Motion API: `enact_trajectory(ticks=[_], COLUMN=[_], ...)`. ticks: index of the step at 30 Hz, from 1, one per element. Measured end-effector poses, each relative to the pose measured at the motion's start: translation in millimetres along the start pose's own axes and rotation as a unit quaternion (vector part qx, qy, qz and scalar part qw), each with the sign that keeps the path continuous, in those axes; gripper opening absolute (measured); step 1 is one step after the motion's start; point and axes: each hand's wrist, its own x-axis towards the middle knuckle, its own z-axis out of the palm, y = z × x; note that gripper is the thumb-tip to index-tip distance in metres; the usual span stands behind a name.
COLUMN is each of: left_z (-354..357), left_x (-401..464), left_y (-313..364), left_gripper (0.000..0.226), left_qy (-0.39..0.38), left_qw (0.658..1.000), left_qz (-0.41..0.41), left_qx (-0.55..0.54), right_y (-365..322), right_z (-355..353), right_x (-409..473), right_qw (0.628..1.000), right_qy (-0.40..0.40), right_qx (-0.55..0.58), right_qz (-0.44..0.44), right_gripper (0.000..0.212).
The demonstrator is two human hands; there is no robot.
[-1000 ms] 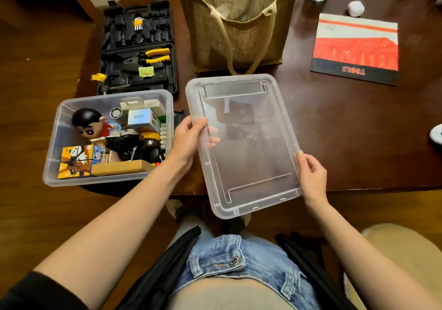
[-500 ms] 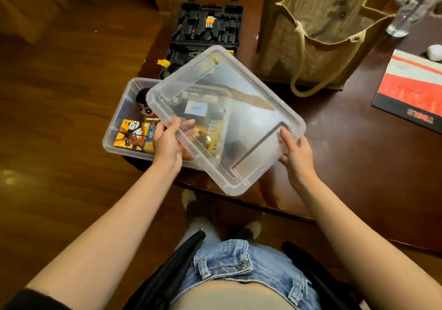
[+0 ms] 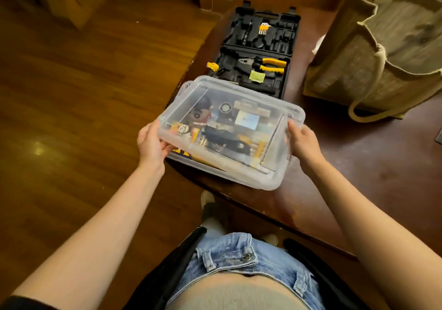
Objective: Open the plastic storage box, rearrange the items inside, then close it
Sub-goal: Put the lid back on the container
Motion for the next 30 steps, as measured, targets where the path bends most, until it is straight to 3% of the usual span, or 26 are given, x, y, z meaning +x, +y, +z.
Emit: enact_trajectory(ticks=[5,11,16,22,30], left_z=[-0.8,7.9,26.4,54.2,57.6], left_x=[31.6,52.0,76.0,104.1,122.2], left_y=[7.3,11.6,21.2,24.1,21.3], left_gripper=[0.012,0.013,0.023,0.046,0.034], left_qy=[0.101,0.101,0.026,-0.082,-0.126], left_qw=[0.966,0.885,0.862,0.849,0.832], left_qz=[0.075,0.151,0.188,0.155,0.181], left_qx=[0.228,0.429,0.47,0.499,0.509], right_y=[3.5,0.4,-0.6,0.0,-4.6], right_z=[17.7,30.8,27.1,29.3,36.1], right_x=[12.7,11.8,12.1,14.5,12.9], right_qw=[0.986,0.969,0.965,0.959,0.949], right_qy=[0.083,0.116,0.092,0.095,0.11], right_qx=[-0.143,-0.205,-0.225,-0.252,-0.288], right_qz=[-0.014,-0.07,-0.102,-0.084,-0.063], right_gripper=[0.046,0.033,0.023,0.026,0.022])
